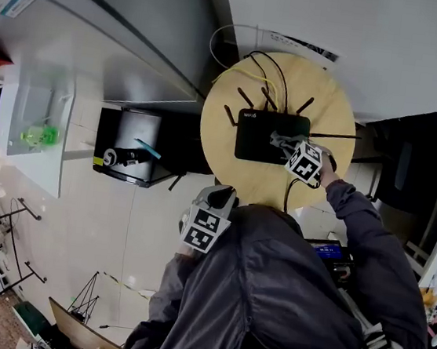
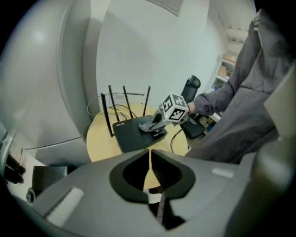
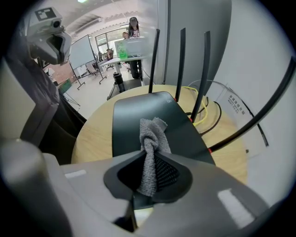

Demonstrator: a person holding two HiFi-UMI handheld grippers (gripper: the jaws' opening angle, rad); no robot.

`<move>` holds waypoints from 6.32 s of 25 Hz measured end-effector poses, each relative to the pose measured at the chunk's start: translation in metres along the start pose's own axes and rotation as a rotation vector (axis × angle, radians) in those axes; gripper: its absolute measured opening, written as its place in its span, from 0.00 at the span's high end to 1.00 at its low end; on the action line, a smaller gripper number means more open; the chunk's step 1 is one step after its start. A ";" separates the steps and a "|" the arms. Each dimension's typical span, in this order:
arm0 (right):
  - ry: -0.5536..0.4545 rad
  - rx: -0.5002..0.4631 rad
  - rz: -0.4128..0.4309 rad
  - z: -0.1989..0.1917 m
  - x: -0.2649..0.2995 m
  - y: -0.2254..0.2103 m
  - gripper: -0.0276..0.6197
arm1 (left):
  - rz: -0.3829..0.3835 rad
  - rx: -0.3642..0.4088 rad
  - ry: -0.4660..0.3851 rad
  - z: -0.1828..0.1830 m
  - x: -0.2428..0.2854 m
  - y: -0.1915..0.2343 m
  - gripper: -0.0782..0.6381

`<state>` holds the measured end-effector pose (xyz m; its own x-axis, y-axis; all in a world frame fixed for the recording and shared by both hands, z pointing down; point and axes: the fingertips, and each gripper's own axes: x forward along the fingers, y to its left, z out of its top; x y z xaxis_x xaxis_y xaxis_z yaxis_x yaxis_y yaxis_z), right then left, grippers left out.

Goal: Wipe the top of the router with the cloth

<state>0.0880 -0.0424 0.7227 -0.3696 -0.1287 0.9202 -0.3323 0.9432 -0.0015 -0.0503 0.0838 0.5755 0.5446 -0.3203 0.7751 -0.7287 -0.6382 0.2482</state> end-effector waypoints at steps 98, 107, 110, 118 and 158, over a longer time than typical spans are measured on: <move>-0.301 1.154 0.107 0.053 0.073 0.095 0.91 | -0.111 0.152 0.034 -0.036 -0.043 0.058 0.87; -0.277 1.152 0.091 -0.004 0.051 0.079 0.91 | -0.128 0.169 0.047 -0.014 -0.018 0.031 0.87; -0.269 1.152 0.085 -0.024 0.043 0.074 0.91 | -0.134 0.175 0.054 -0.005 -0.008 0.022 0.87; -0.255 1.172 0.051 -0.080 0.018 0.060 0.91 | -0.155 0.191 0.063 0.016 0.017 -0.007 0.87; -0.110 0.171 0.009 -0.099 -0.008 0.004 0.91 | -0.044 0.040 0.009 0.022 0.050 -0.066 0.87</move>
<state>0.1758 -0.0074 0.7547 -0.4632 -0.1620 0.8713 -0.4677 0.8798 -0.0851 0.0339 0.0944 0.5847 0.5718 -0.2856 0.7691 -0.6870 -0.6791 0.2586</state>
